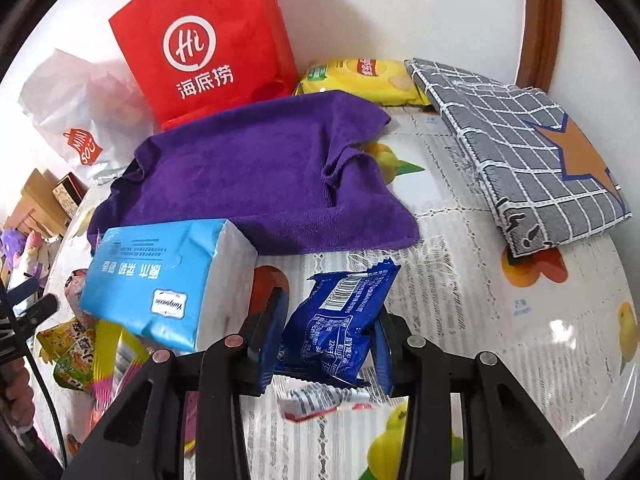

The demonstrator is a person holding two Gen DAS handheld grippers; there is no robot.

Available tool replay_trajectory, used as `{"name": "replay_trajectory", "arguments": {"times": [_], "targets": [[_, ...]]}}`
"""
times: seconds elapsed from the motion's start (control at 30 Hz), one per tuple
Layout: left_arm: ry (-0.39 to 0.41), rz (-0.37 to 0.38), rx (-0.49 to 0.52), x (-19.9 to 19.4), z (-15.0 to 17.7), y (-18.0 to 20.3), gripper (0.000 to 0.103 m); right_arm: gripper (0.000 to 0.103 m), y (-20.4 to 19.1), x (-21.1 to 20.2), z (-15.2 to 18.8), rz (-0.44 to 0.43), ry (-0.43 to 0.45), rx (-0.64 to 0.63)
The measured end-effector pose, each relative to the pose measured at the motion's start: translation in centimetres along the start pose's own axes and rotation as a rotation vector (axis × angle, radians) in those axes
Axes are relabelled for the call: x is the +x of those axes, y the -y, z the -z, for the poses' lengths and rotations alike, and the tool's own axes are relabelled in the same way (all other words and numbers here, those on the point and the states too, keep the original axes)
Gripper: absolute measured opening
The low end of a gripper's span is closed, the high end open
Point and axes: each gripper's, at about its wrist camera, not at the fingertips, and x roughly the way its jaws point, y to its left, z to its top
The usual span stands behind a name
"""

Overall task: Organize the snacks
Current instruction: 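Grasp the small blue packet with the right tool while the left tool grasps the panda-print bag, then carry the blue packet and panda-print bag in both tools over the purple towel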

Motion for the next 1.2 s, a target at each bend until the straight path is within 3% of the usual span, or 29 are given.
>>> {"name": "replay_trajectory", "arguments": {"times": [0.33,0.4,0.5,0.9,1.2], "targets": [[-0.101,0.013,0.023,3.9,-0.7,0.3,0.100,0.039,1.0,-1.1,-0.4,0.028,0.034,0.024],[-0.123,0.025,0.023,4.5,-0.7,0.3,0.079,0.039,0.8,-1.2,-0.5,0.025,0.038,0.020],[-0.125,0.075,-0.002,4.4,-0.7,-0.1,0.059,0.039,0.3,-1.4,-0.4,0.021,0.042,0.011],[-0.012,0.093,-0.040,-1.5,-1.0,-1.0,0.058,0.039,-2.0,-4.9,0.5,-0.021,0.091,-0.020],[0.062,0.133,0.006,-5.9,-1.6,1.9,0.059,0.039,-5.0,-8.2,0.0,-0.052,0.147,-0.077]]}}
